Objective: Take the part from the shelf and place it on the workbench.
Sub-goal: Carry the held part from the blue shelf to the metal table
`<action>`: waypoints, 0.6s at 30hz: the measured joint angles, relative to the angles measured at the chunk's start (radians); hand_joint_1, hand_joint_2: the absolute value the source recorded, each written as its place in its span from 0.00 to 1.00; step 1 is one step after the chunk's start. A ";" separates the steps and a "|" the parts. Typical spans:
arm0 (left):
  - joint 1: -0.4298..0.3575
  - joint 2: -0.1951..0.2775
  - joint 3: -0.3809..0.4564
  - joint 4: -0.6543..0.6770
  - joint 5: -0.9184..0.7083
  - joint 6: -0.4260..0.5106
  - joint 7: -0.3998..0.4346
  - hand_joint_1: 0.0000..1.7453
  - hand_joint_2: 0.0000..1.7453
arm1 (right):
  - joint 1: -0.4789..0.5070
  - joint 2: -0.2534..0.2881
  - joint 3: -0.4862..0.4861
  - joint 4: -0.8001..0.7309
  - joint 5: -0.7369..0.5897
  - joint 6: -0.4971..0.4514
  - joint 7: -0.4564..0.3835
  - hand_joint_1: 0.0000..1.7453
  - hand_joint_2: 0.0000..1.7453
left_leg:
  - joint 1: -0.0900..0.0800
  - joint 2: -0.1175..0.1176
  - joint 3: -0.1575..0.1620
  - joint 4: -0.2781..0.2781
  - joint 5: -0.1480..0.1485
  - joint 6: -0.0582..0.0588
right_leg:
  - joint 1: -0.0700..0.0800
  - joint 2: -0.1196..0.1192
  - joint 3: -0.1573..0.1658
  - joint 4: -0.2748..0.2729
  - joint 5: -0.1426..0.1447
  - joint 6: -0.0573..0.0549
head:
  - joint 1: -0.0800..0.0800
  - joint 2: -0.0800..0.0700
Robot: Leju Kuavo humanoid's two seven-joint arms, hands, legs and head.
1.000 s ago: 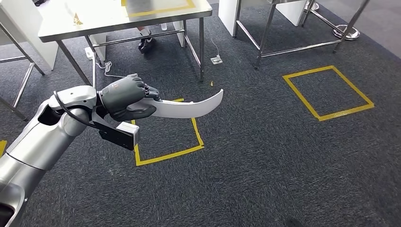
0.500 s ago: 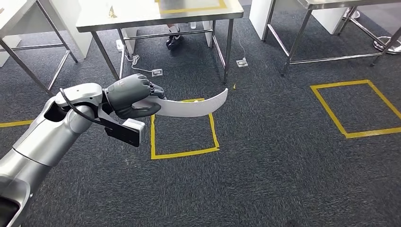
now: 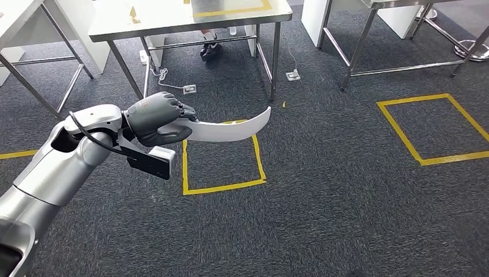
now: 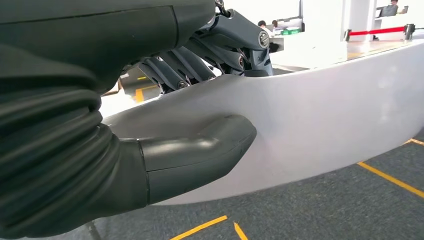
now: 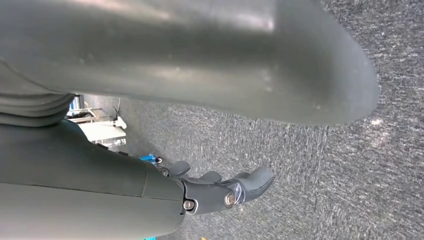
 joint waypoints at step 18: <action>0.056 -0.003 0.063 -0.033 -0.079 -0.018 -0.007 1.00 1.00 | 0.009 0.010 0.000 0.002 -0.022 -0.001 0.019 0.00 0.00 | 0.048 0.019 0.020 0.048 -0.076 -0.059 | -0.036 -0.006 -0.004 0.041 -0.037 0.005 | 0.009 0.000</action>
